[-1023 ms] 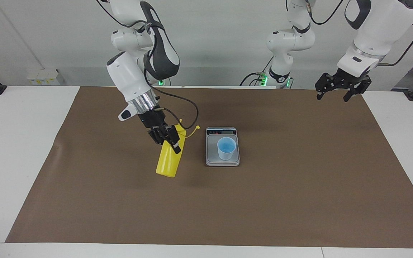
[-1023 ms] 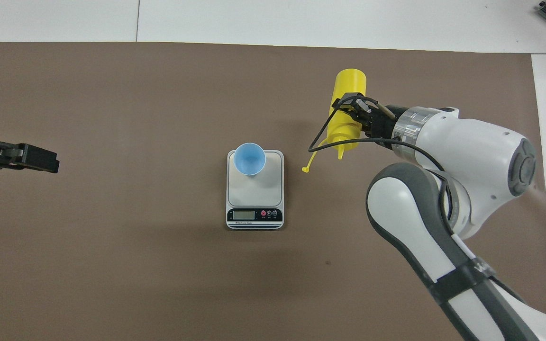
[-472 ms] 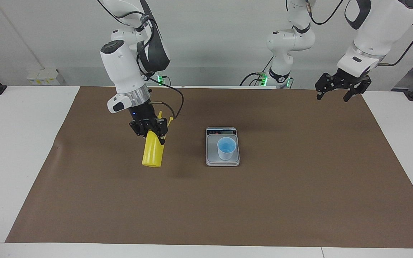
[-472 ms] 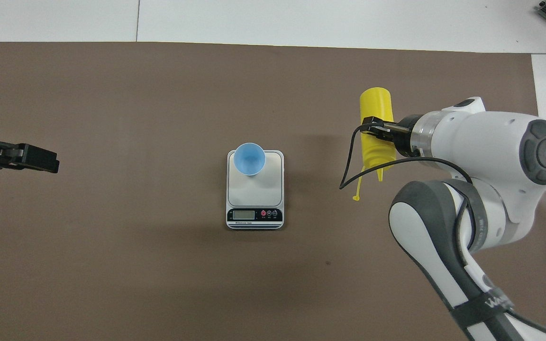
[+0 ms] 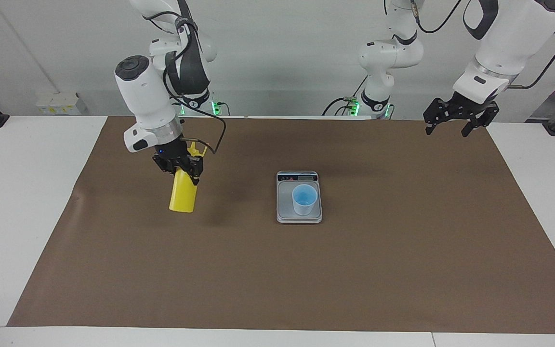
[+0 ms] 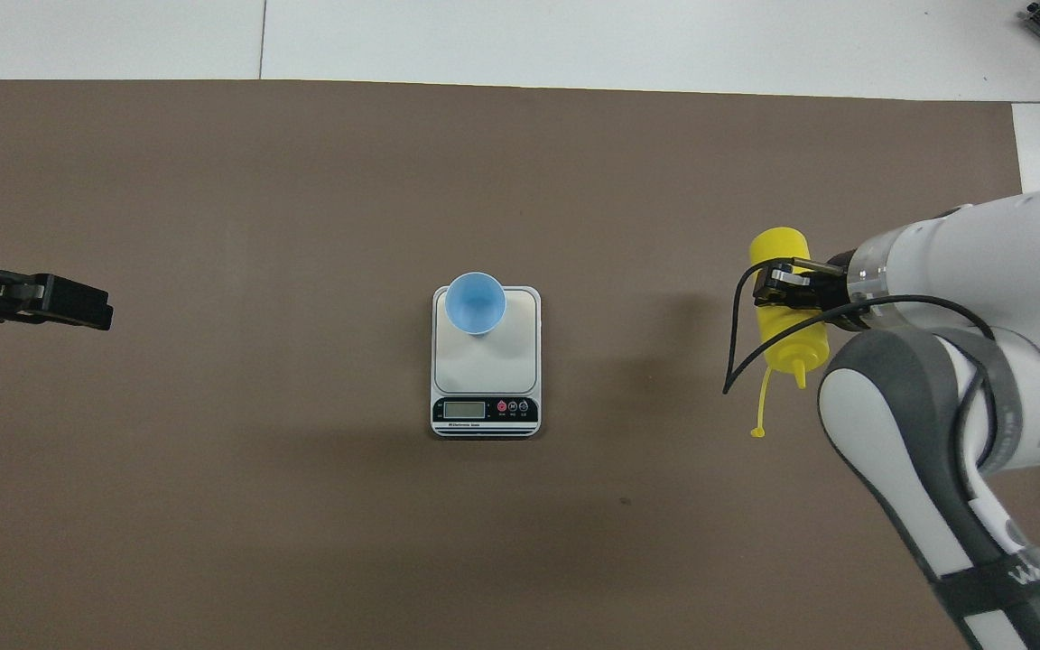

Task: Pour seasoning into cup on scale with both arms
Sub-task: 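Carry the yellow bottle with the right gripper back beside the scale, then set the yellow bottle down and open the right gripper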

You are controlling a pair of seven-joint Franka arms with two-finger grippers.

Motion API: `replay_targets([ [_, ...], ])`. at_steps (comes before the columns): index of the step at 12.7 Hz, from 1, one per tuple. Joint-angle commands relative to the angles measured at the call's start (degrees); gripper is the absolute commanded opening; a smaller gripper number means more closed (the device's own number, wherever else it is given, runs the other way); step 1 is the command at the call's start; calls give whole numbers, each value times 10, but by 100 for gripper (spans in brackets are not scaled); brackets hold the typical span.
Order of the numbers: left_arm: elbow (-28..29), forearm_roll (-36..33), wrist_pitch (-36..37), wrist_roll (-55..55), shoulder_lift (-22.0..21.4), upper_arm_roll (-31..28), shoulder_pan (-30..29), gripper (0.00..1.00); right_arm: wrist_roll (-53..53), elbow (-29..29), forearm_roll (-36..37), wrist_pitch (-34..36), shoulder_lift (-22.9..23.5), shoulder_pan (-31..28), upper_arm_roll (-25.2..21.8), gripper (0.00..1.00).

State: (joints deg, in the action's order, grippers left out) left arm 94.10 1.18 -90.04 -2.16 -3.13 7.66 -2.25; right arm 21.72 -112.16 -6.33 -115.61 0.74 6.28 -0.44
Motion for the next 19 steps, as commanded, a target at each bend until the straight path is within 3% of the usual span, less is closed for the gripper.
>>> replay_targets([
  [1,11,3,-1,-6,-14,3,-4,100,15,44,9,105,-5,-36,4,0],
  [4,13,3,7,-4,-14,4,1,100,79,54,-6,158,-3,-76,4,0],
  [7,13,3,1,-4,-14,4,1,100,92,68,-89,218,14,-169,2,0],
  [10,13,3,0,-4,-14,4,1,100,107,68,-177,232,69,-230,1,0],
  [15,13,3,2,-6,-14,4,-6,100,247,80,-254,240,140,-245,1,0],
  [17,13,3,2,-6,-14,4,-6,100,370,77,-307,228,170,-252,-1,0],
  [19,13,3,2,-6,-14,4,-6,100,421,66,-327,218,178,-265,-1,0],
])
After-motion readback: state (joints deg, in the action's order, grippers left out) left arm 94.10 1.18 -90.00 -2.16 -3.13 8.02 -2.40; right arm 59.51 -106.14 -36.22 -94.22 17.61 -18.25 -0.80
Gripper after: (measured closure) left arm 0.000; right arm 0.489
